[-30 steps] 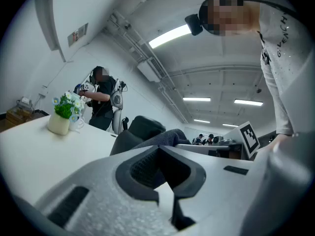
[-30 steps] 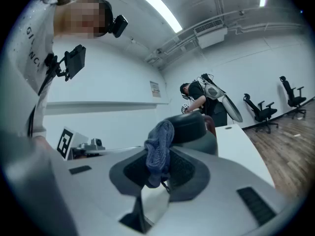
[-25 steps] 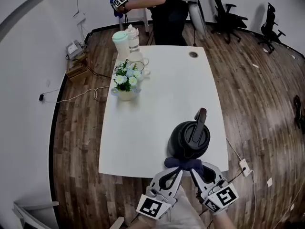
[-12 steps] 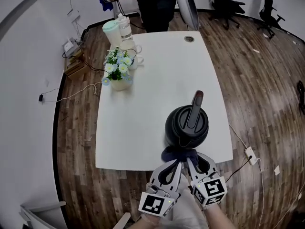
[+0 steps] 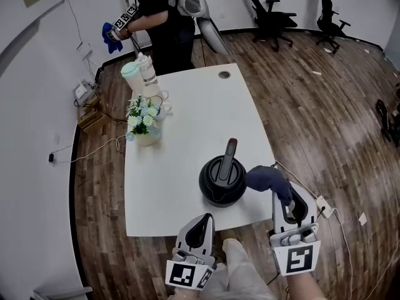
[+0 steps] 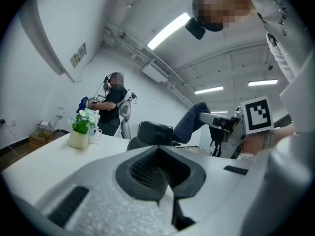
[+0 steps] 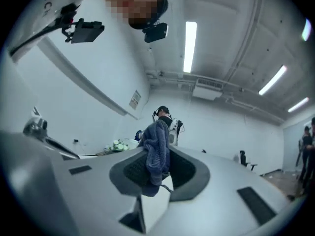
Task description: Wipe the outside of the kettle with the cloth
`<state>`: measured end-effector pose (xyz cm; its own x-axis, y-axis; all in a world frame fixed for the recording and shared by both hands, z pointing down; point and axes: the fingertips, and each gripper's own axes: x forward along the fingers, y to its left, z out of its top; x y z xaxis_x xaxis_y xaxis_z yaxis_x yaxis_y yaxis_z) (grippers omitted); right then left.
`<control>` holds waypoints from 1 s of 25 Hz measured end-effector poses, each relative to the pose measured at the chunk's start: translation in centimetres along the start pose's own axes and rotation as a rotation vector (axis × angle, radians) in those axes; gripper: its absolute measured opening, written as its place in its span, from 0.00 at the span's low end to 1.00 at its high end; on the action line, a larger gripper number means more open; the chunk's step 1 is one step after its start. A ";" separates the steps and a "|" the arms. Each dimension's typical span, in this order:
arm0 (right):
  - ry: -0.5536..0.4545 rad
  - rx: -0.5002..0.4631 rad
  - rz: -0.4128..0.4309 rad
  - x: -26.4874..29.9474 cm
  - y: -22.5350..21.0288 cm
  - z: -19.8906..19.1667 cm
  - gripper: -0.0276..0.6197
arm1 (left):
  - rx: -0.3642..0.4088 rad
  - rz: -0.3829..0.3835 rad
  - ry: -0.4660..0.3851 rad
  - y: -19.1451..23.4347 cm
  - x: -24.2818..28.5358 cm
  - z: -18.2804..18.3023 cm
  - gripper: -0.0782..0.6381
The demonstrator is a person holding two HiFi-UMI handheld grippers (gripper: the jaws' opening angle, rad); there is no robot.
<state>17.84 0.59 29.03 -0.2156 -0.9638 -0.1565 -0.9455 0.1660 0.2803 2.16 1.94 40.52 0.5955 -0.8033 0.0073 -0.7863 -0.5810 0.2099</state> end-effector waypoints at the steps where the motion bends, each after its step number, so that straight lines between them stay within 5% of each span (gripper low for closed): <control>1: -0.026 -0.036 -0.011 0.9 -0.3 0.5 0.14 | 0.008 0.006 -0.012 0.4 0.0 0.8 0.12; 4: -0.009 -0.077 0.079 3.0 0.9 -0.6 0.14 | 0.022 0.031 -0.030 1.7 -0.2 2.1 0.12; 10: 0.286 -0.125 0.321 1.0 5.3 -9.4 0.14 | -0.009 0.109 -0.003 4.5 -0.5 1.0 0.12; 22: 0.478 -0.113 0.506 -2.2 10.3 -18.5 0.14 | -0.004 0.139 0.012 6.3 -0.5 -0.4 0.12; 25: 0.531 -0.174 0.573 -2.8 11.2 -19.8 0.14 | 0.003 0.144 0.019 6.7 -1.0 -0.7 0.12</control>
<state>12.68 1.04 51.40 -0.4696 -0.7161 0.5163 -0.6620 0.6726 0.3307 -3.56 -1.08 42.66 0.4791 -0.8760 0.0558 -0.8646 -0.4600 0.2023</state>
